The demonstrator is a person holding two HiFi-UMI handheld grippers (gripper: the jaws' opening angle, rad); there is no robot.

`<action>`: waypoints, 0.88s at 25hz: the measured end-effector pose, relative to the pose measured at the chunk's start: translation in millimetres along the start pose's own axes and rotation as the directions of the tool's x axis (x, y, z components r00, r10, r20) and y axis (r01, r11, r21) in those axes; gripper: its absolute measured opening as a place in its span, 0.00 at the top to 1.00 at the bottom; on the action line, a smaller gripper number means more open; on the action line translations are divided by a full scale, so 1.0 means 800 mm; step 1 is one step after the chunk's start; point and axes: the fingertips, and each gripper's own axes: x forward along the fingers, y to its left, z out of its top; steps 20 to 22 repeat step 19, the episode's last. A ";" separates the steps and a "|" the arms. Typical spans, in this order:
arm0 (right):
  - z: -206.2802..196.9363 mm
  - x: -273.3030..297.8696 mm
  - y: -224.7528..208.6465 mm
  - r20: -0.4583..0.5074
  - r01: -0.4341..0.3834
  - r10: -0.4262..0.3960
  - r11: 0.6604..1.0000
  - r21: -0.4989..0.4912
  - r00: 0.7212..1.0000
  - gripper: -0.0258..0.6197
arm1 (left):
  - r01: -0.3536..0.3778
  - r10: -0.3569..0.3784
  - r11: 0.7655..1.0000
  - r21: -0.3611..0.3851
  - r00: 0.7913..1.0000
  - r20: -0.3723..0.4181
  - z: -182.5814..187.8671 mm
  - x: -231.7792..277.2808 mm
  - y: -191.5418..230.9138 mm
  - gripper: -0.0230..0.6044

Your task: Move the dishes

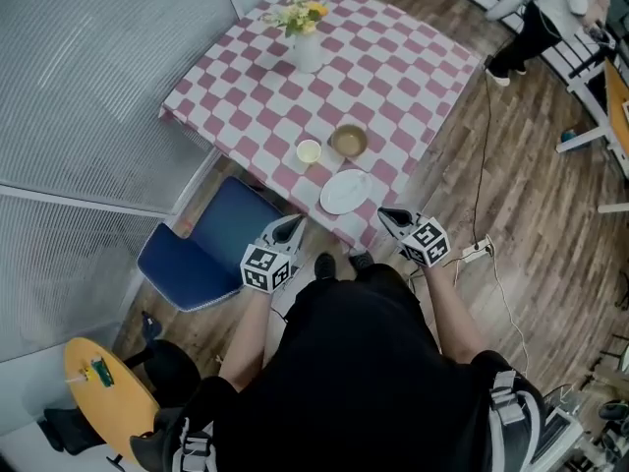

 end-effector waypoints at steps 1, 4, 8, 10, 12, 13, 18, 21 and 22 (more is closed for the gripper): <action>0.002 0.001 0.002 0.008 0.011 -0.011 1.000 0.008 1.000 0.94 | 0.013 -0.013 1.000 0.005 1.000 -0.005 0.000 0.000 0.002 0.93; 0.008 0.009 0.010 0.025 0.041 -0.041 0.999 0.017 0.999 0.94 | 0.045 -0.045 0.999 0.015 0.999 -0.017 0.002 -0.002 0.011 0.93; 0.010 0.016 0.030 0.056 0.070 -0.072 0.997 0.043 0.996 0.94 | 0.096 -0.095 0.995 0.036 0.995 -0.023 -0.003 0.002 0.015 0.93; 0.010 0.020 0.039 0.062 0.084 -0.086 0.996 0.040 0.994 0.94 | 0.117 -0.116 0.992 0.051 0.993 -0.030 -0.003 0.002 0.015 0.93; 0.007 0.024 0.043 0.066 0.105 -0.108 0.994 0.043 0.992 0.94 | 0.132 -0.130 0.989 0.069 0.991 -0.033 -0.001 0.000 0.016 0.93; 0.007 0.025 0.045 0.069 0.114 -0.117 0.992 0.051 0.991 0.94 | 0.138 -0.136 0.988 0.075 0.990 -0.032 0.001 -0.003 0.017 0.93; 0.004 0.028 0.055 0.064 0.148 -0.155 0.984 0.099 0.986 0.94 | 0.147 -0.145 0.988 0.050 0.989 -0.034 -0.001 -0.022 0.030 0.93; 0.003 0.030 0.057 0.061 0.153 -0.160 0.983 0.106 0.985 0.94 | 0.144 -0.143 0.989 0.042 0.989 -0.035 -0.002 -0.027 0.034 0.93; 0.003 0.030 0.057 0.061 0.153 -0.160 0.983 0.106 0.985 0.94 | 0.144 -0.143 0.989 0.042 0.989 -0.035 -0.002 -0.027 0.034 0.93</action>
